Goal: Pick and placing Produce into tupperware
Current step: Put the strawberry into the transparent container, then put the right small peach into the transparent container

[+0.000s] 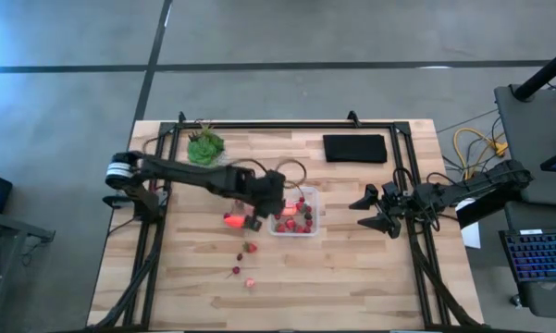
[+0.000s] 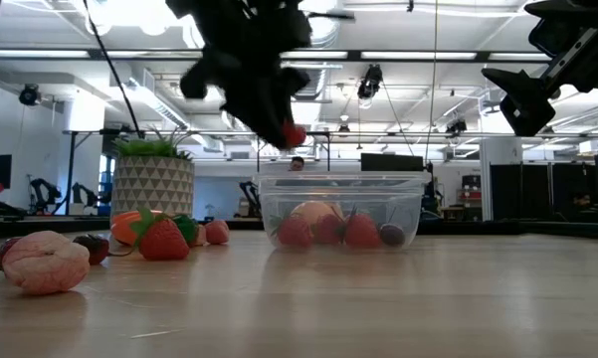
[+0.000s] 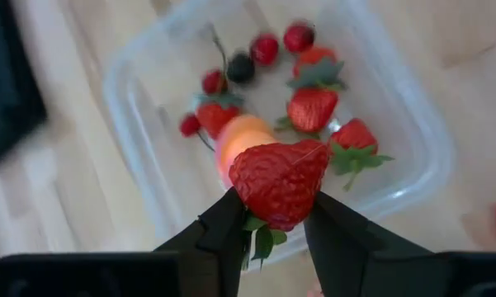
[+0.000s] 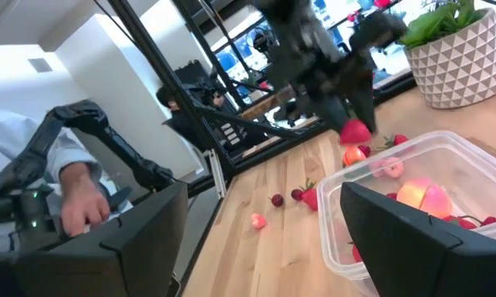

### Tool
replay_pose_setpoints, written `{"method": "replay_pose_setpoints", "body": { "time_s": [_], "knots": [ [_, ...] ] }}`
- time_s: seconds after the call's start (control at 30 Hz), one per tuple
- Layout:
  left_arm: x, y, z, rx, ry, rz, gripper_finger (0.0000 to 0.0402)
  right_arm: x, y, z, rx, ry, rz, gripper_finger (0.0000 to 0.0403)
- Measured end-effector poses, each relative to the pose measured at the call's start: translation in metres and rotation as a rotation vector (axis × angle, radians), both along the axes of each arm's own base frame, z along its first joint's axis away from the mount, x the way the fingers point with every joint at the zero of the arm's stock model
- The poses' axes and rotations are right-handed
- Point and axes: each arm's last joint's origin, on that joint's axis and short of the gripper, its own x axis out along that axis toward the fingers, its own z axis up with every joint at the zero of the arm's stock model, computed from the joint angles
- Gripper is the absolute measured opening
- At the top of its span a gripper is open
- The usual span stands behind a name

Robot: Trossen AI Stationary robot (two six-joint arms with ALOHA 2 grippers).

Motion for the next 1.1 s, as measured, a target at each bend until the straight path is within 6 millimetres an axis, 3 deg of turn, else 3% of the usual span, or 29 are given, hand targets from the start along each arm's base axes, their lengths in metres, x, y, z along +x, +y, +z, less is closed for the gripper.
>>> {"method": "replay_pose_setpoints", "body": {
  "time_s": [0.1, 0.23, 0.43, 0.53, 0.63, 0.73, 0.97, 1.1],
  "knots": [
    [0.011, -0.003, -0.012, 0.001, 0.007, 0.088, 0.0121, 0.000, 0.000, 0.000, 0.000, 0.000, 0.000, 0.0307],
    [0.019, -0.002, -0.009, -0.028, -0.019, 0.158, 0.0168, 0.000, 0.000, 0.000, 0.000, 0.000, 0.000, 0.0308],
    [0.014, -0.001, 0.006, -0.015, -0.048, 0.200, 0.0246, 0.000, 0.000, 0.000, 0.000, 0.000, 0.000, 0.0309],
    [0.001, 0.003, 0.009, 0.060, 0.051, 0.243, 0.0269, 0.000, 0.000, 0.000, 0.000, 0.000, 0.000, 0.0306],
    [-0.020, 0.009, 0.001, 0.085, 0.267, 0.249, 0.0275, 0.000, 0.000, 0.000, 0.000, 0.001, 0.000, 0.0308],
    [-0.037, 0.008, -0.012, -0.015, 0.442, 0.190, 0.0275, 0.000, 0.000, 0.000, 0.000, 0.001, 0.000, 0.0311],
    [-0.037, 0.008, -0.051, -0.015, 0.358, 0.208, 0.0268, 0.000, 0.000, 0.000, 0.000, 0.000, 0.000, 0.0306],
    [-0.037, 0.008, -0.059, -0.021, 0.332, 0.216, 0.0249, 0.000, 0.000, 0.000, 0.000, 0.000, 0.000, 0.0310]
  ]
}}
